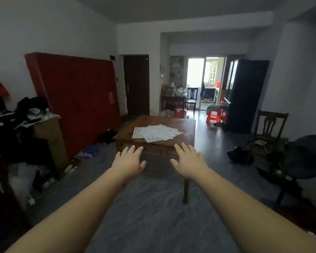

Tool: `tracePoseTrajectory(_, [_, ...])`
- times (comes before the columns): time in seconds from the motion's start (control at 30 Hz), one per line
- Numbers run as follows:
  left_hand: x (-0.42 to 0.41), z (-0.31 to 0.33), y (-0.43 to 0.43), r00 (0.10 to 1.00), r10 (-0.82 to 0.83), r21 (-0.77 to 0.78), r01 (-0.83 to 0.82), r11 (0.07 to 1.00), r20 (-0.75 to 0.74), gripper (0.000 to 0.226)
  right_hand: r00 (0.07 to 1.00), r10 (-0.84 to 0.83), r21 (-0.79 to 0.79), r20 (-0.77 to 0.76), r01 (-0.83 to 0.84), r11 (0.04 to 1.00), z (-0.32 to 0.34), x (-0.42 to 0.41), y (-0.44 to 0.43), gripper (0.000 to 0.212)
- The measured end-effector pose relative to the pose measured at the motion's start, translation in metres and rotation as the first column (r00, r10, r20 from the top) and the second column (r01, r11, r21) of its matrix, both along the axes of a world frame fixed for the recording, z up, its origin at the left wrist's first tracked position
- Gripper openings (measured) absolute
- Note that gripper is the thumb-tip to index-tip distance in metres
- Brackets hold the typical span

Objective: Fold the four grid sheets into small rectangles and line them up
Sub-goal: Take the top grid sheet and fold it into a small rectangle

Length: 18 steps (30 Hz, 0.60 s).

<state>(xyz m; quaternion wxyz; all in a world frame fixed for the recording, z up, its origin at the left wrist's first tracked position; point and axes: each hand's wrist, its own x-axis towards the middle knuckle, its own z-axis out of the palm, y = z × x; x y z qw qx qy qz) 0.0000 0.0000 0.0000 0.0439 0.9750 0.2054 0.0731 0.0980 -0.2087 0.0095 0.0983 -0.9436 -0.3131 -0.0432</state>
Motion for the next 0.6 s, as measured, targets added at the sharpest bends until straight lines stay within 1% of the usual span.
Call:
tracePoseTrajectory(0.1, [0.004, 0.000, 0.004, 0.999, 0.014, 0.007, -0.014, 1.000, -0.029, 0.069, 1.000, -0.001, 0.002, 0.006, 0.001, 1.000, 0.000, 0.006, -0.003, 0.070])
tracePoseTrajectory(0.33, [0.032, 0.007, 0.023, 0.999, 0.025, -0.007, -0.025, 1.000, -0.032, 0.070, 1.000, 0.013, 0.058, -0.002, -0.013, 0.998, -0.001, 0.039, 0.021, 0.070])
tracePoseTrajectory(0.6, [0.093, -0.005, 0.057, 1.000, 0.007, -0.033, -0.007, 0.999, -0.009, 0.069, 1.000, 0.017, 0.078, 0.010, -0.018, 0.997, -0.015, 0.090, 0.066, 0.070])
